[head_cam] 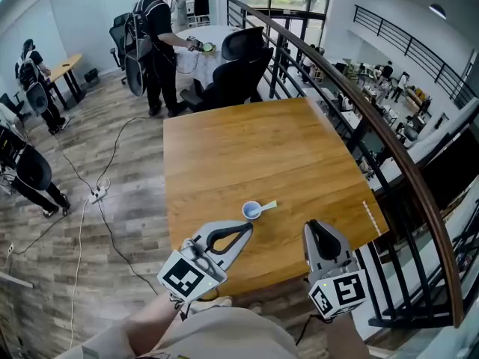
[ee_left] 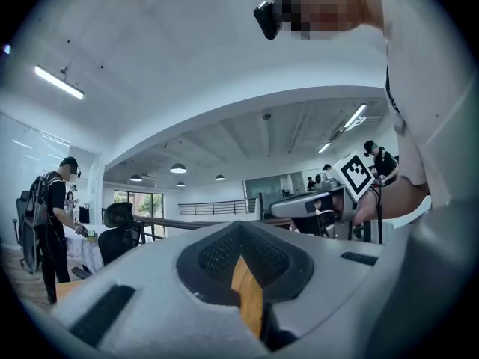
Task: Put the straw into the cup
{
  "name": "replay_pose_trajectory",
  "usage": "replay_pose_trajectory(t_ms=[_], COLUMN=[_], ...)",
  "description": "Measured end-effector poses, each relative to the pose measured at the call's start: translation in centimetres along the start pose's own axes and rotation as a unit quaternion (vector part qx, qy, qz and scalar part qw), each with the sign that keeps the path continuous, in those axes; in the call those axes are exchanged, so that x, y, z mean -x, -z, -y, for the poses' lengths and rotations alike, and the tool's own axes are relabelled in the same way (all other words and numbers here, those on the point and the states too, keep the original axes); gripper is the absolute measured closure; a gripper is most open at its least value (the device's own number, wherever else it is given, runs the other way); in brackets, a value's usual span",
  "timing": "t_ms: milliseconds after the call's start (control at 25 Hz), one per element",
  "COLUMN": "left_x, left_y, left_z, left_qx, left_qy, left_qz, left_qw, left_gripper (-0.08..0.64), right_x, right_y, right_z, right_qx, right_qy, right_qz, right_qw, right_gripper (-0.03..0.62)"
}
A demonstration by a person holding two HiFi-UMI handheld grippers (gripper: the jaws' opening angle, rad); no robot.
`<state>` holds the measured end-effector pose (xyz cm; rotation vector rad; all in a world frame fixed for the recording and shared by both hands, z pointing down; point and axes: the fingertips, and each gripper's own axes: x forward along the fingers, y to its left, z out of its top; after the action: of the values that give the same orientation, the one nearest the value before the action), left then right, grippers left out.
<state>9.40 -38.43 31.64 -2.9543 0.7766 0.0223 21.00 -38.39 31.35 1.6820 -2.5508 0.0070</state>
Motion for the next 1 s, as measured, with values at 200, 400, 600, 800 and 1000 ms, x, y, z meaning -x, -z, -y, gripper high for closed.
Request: replay_pose_trajectory(t_ms=[200, 400, 600, 800, 1000], left_x=[0.4, 0.9, 0.6, 0.5, 0.6], left_y=[2.0, 3.8, 3.8, 3.6, 3.7], left_z=[1.6, 3.0, 3.7, 3.6, 3.8], left_qx=[0.024, 0.039, 0.034, 0.038, 0.038], left_qy=[-0.003, 0.008, 0.013, 0.015, 0.015], left_qz=[-0.012, -0.032, -0.030, -0.029, -0.032], left_qw=[0.9996, 0.9987, 0.9989, 0.9988, 0.9987], left_gripper=[0.546, 0.546, 0.546, 0.546, 0.546], right_x=[1.6, 2.9, 3.7, 3.9, 4.4], right_y=[2.0, 3.6, 3.7, 3.6, 3.0], right_z=[-1.3, -1.8, -1.7, -1.8, -2.3], right_qx=[-0.032, -0.051, -0.059, -0.048, -0.006], right_qy=[-0.008, -0.001, 0.004, 0.001, 0.005], right_qz=[-0.014, -0.019, -0.012, -0.014, -0.008], right_qw=[0.999, 0.999, 0.998, 0.999, 1.000], right_gripper=[0.552, 0.558, 0.568, 0.571, 0.572])
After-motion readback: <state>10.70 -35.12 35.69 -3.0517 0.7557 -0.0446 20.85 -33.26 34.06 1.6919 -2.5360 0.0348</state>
